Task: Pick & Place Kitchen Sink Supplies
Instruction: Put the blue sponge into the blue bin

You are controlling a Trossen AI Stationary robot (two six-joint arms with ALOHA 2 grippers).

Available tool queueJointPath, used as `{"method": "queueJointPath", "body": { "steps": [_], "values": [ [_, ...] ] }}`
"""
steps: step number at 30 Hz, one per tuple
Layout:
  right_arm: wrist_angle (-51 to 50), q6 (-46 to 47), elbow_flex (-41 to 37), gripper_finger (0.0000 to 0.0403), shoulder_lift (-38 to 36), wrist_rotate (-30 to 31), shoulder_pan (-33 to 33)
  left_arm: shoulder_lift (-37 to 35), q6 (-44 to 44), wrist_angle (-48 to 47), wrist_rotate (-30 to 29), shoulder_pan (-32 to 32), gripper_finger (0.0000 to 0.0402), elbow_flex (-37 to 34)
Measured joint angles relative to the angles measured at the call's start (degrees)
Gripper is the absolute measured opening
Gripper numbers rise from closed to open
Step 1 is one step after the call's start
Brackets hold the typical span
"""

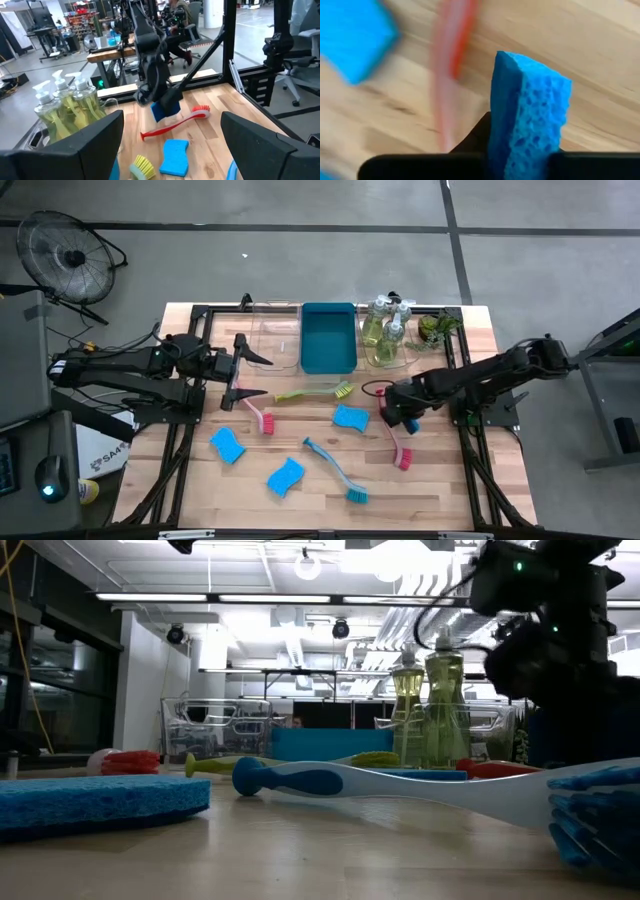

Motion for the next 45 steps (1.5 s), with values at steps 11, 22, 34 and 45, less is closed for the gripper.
{"method": "queueJointPath", "body": {
  "steps": [11, 22, 34, 45],
  "values": [
    [17.8, -4.8, 0.1, 0.0011, -6.8, 4.5, 0.0, 7.3, -1.4, 8.0, 6.0, 0.0, 0.0328, 0.0],
    [39.9, -20.5, 0.2, 0.0018, -8.3, 8.0, 0.0, 14.2, -2.6, 21.5, 7.4, 0.0, 0.0328, 0.0],
    [57.3, -39.3, 0.2, 0.0021, -8.3, 14.6, 0.0, 21.8, -6.2, 35.0, 5.2, 0.0, 0.0328, 0.0],
    [65.4, -57.5, 0.2, 0.0022, -8.3, 14.6, 0.0, 28.6, -11.7, 44.3, 2.3, 0.0, 0.0328, 0.6]
  ]
}}
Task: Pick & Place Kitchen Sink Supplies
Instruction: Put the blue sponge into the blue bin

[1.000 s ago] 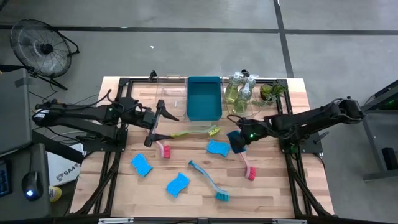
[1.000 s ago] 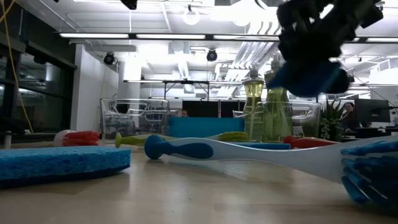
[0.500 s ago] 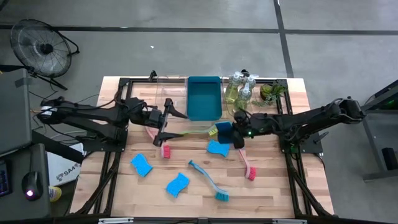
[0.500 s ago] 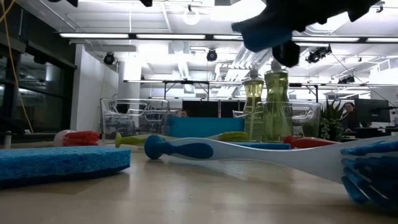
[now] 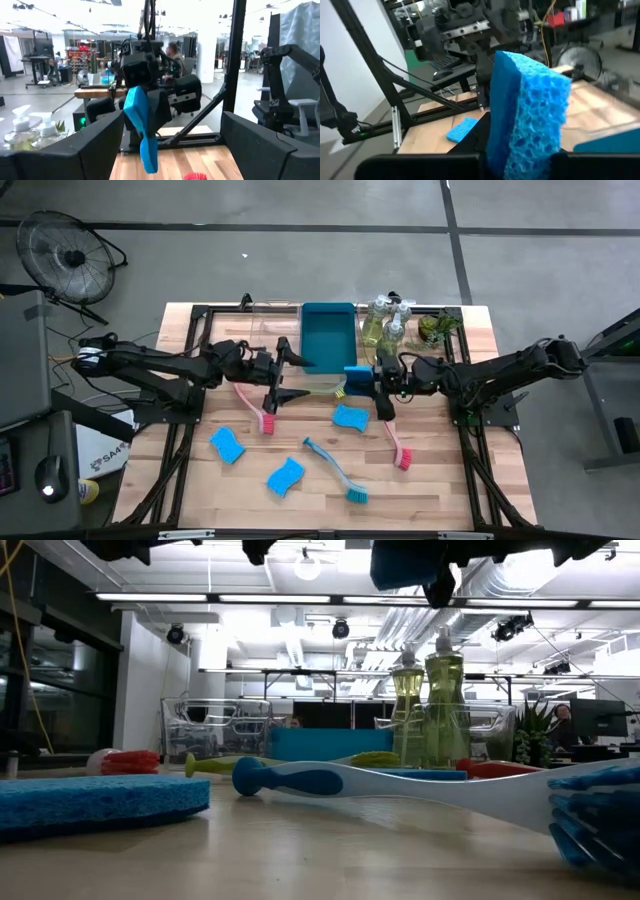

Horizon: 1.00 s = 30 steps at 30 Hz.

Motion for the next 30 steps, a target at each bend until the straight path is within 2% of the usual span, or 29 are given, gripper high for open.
{"method": "queueJointPath", "body": {
  "steps": [7, 18, 30],
  "values": [
    [3.5, -5.6, 0.0, 0.0017, 0.2, 0.1, 0.0, 4.8, 0.0, -0.5, 1.5, 0.0, 0.0328, 5.1],
    [4.2, -7.0, 0.0, 0.0017, 0.2, -0.6, 0.0, 13.4, 0.2, -1.3, 0.4, 0.0, 0.0328, 12.6],
    [3.7, -7.0, 0.0, 0.0018, 0.2, -1.4, 0.0, 20.7, 2.0, -9.4, 0.3, 0.0, 0.0328, 23.2]
  ]
}}
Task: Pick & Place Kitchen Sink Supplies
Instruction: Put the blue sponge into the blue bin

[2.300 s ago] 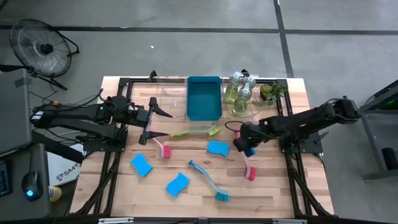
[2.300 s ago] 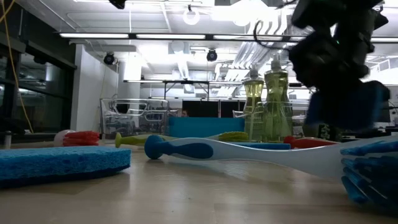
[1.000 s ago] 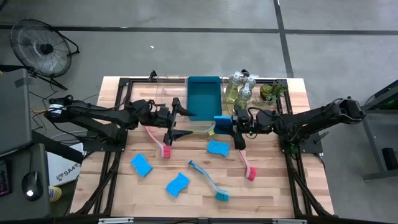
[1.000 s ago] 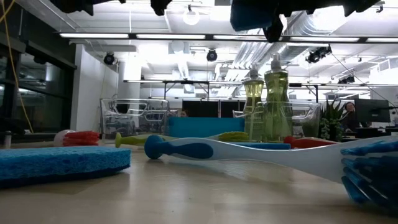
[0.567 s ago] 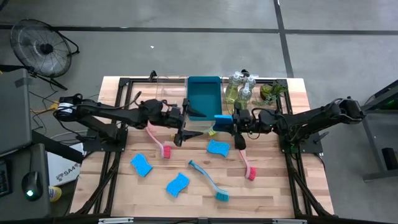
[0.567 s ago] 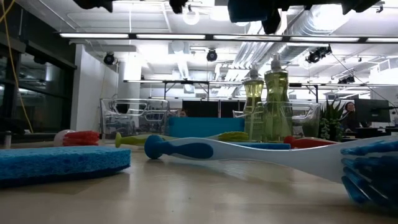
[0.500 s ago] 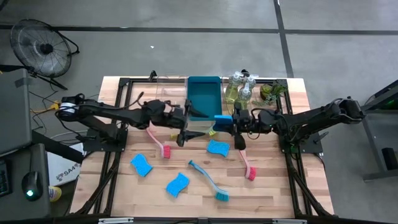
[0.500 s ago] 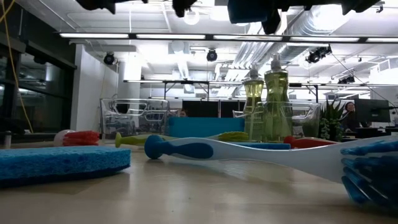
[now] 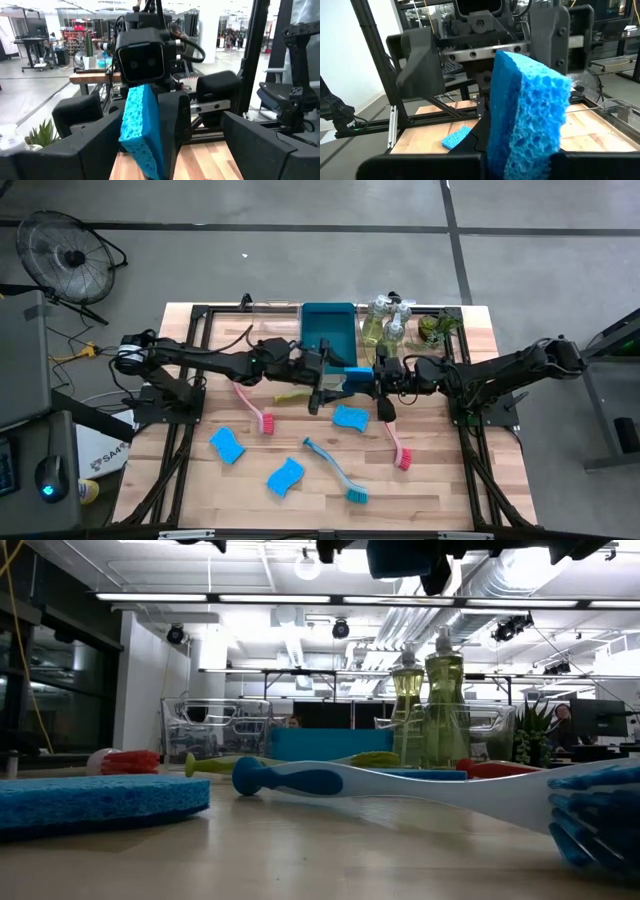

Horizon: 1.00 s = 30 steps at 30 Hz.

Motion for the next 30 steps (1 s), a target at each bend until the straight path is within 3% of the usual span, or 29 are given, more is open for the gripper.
{"method": "queueJointPath", "body": {
  "steps": [9, 21, 30],
  "values": [
    [-0.8, 0.0, 0.0, 0.0018, 0.0, -0.9, 0.0, 1.0, -0.5, 0.6, -1.8, 0.0, 0.0308, 0.9],
    [-1.0, 0.0, 0.0, 0.0019, 0.0, -1.4, 0.0, 1.0, -2.2, 0.0, -2.0, 0.0, 0.0174, 0.8],
    [-1.2, 0.0, 0.0, 0.0024, 0.0, -1.4, 0.0, 1.0, -2.0, -1.5, -2.0, 0.0, 0.0102, 0.8]
  ]
}}
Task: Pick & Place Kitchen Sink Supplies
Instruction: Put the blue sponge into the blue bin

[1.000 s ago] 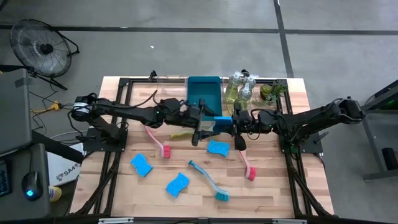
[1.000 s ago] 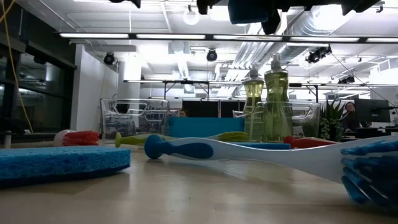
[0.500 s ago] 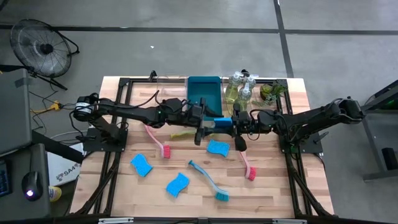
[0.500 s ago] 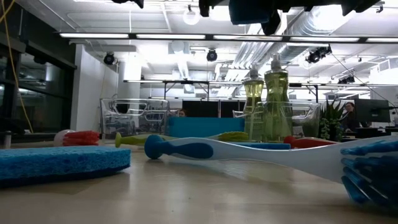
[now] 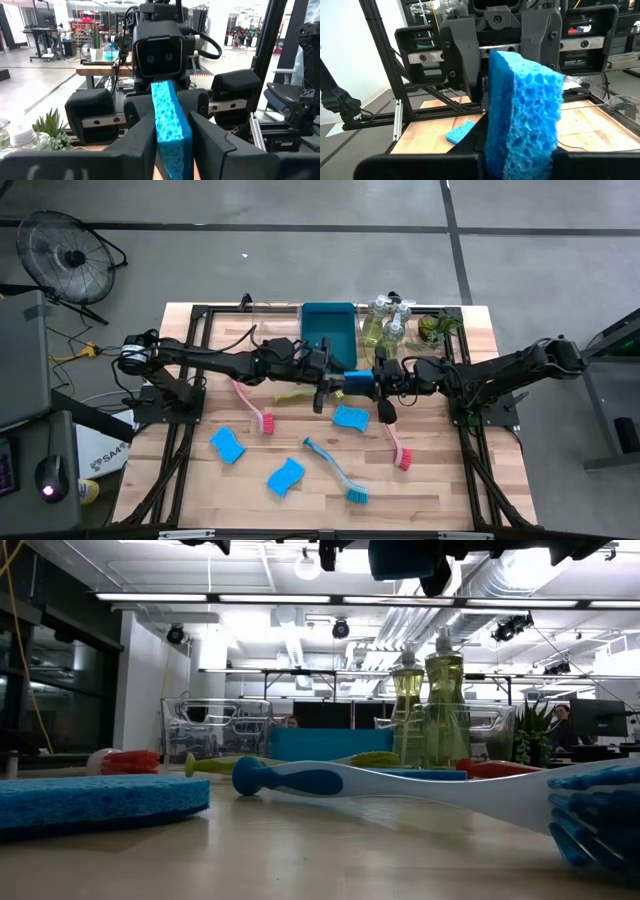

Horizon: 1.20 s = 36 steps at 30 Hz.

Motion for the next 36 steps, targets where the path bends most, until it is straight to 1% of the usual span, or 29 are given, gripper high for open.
{"method": "queueJointPath", "body": {
  "steps": [7, 13, 17, 21, 24, 28, 34, 36],
  "values": [
    [0.1, 0.0, 0.0, 0.0021, 0.0, 0.0, 0.0, 0.0, 0.0, 0.0, 0.0, 0.0, 0.0054, 0.0],
    [0.1, 0.0, 0.0, 0.0029, 0.0, 0.0, 0.0, 0.0, 0.0, 0.0, 0.7, 0.0, 0.0018, 0.0],
    [0.1, 0.3, 0.0, 0.0035, 0.0, 0.1, 0.0, 0.0, 0.0, 0.0, 0.7, 0.0, 0.0012, 0.0],
    [-0.1, 5.7, 0.0, 0.0047, 0.0, 2.1, -0.1, 0.0, 0.0, 0.0, 0.7, 0.0, 0.0014, 0.0],
    [-0.5, 6.8, 0.0, 0.0068, 0.0, 2.1, -0.2, 0.0, 0.2, -0.1, 0.7, 0.0, 0.0014, 0.0],
    [-1.0, 8.1, 0.0, 0.0108, 0.0, 1.6, -0.3, 0.0, 0.6, -0.1, 0.7, 0.0, 0.0014, 0.0],
    [-2.9, 12.4, 0.0, 0.0189, -0.1, -2.7, -0.4, 0.0, 1.4, -0.1, 0.8, 0.0, 0.0014, -0.1],
    [-4.1, 13.7, 0.0, 0.0217, -0.1, -3.1, -0.4, 0.0, 2.3, -0.5, 0.7, 0.0, 0.0014, -0.1]
  ]
}}
